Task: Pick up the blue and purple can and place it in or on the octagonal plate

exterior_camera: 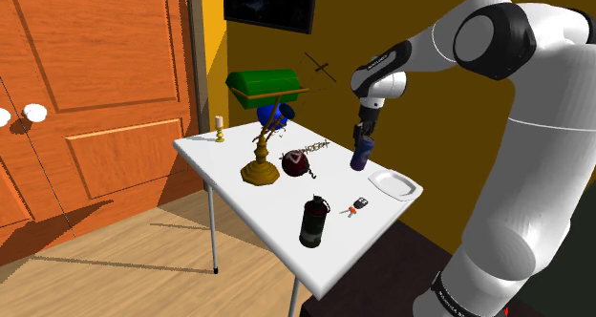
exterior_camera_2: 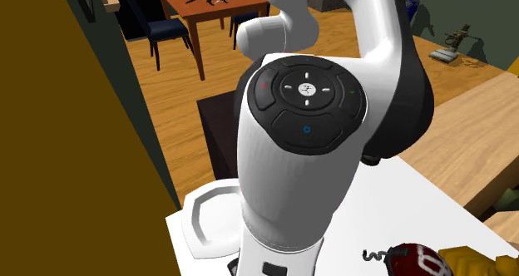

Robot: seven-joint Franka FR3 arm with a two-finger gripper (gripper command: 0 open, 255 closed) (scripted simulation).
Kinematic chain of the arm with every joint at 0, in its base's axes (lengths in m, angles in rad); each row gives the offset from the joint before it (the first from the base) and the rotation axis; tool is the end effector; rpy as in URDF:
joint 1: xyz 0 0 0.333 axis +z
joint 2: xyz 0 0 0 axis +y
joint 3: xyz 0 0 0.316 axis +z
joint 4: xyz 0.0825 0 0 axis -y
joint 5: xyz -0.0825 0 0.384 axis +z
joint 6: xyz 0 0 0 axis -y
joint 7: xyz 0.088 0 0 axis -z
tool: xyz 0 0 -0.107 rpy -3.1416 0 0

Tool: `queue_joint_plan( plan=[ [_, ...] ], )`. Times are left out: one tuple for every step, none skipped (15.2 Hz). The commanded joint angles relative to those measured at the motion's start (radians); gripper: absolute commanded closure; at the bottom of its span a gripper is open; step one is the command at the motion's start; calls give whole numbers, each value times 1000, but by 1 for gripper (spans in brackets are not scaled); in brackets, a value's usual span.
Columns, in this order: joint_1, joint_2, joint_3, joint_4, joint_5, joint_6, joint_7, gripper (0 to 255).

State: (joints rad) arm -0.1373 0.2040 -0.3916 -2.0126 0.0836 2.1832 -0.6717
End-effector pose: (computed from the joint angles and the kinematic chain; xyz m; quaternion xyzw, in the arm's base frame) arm 0.5100 -0.2871 0.3592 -0.9987 -0.0504 0.0094 0.0007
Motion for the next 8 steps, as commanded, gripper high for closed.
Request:
queue_joint_plan(
  plan=[
    [2, -14, -2, 12, -7, -24, 6, 255],
    [3, -20, -2, 18, -11, -36, 8, 255],
    [4, -27, -3, 24, -14, -48, 10, 255],
    [4, -33, -4, 31, -17, -61, 12, 255],
    [5, -39, -4, 37, -20, -73, 14, 255],
    [6, -45, -5, 44, -23, -85, 16, 255],
    [6, -50, -5, 52, -26, -97, 18, 255],
    [7, -56, -6, 59, -29, -110, 20, 255]
  ],
)
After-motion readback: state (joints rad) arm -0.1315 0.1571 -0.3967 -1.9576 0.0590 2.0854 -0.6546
